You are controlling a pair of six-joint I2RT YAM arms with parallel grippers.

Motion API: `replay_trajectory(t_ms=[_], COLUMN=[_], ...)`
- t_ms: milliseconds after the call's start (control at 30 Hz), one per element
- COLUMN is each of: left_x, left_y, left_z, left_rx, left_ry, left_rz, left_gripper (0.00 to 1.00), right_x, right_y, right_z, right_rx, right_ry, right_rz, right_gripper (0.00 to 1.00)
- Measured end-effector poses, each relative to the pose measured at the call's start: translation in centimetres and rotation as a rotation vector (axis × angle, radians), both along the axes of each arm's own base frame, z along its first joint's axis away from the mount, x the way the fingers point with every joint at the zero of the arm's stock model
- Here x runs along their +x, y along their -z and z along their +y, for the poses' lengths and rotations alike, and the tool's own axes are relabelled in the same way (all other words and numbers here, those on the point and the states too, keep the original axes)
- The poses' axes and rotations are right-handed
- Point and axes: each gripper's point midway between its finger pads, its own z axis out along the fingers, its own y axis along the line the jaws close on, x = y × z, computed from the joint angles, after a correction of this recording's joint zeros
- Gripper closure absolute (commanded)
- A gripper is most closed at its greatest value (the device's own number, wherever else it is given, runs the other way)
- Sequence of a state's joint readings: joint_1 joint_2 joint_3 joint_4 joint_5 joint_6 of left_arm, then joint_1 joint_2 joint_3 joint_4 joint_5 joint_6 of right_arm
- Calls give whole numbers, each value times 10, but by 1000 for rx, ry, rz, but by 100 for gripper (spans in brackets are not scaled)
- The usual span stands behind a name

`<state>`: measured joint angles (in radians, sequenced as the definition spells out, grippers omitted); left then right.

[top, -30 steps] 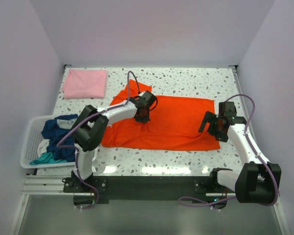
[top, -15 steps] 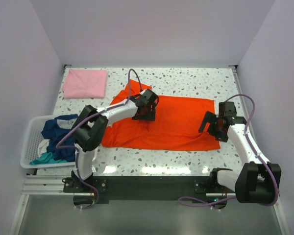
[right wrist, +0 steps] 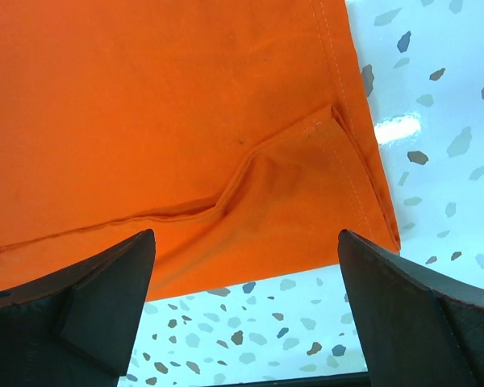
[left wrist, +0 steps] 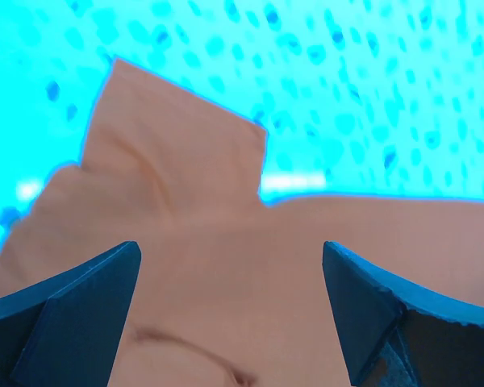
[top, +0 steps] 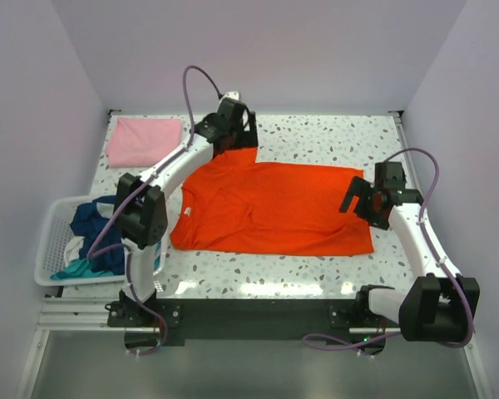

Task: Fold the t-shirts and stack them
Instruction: Fold the tshirt

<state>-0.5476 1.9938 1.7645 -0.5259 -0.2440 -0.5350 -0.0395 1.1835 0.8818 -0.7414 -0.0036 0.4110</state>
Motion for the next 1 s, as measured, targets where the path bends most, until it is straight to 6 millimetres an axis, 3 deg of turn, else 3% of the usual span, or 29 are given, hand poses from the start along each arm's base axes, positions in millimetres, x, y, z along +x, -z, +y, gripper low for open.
replay_trajectory(t_ms=[133, 233, 300, 400, 533, 1000], left_x=[79, 139, 158, 160, 159, 165], left_y=[-7, 13, 40, 87, 118, 131], left_z=[30, 45, 56, 72, 76, 77], left_rx=[-11, 0, 25, 98, 157, 184], left_ry=[-91, -137, -155, -172, -166, -200], left_rz=[-85, -128, -125, -69, -36, -47], left_gripper=[0, 0, 0, 0, 7, 40], right_x=[3, 3, 3, 3, 3, 5], right_y=[-2, -1, -1, -1, -1, -2], right_z=[-2, -3, -3, -2, -2, 2], right_rx=[-12, -12, -12, -12, -11, 8], right_ry=[7, 6, 6, 6, 5, -7], right_rz=[-4, -3, -3, -2, -3, -11], right_gripper=[1, 1, 1, 1, 1, 1])
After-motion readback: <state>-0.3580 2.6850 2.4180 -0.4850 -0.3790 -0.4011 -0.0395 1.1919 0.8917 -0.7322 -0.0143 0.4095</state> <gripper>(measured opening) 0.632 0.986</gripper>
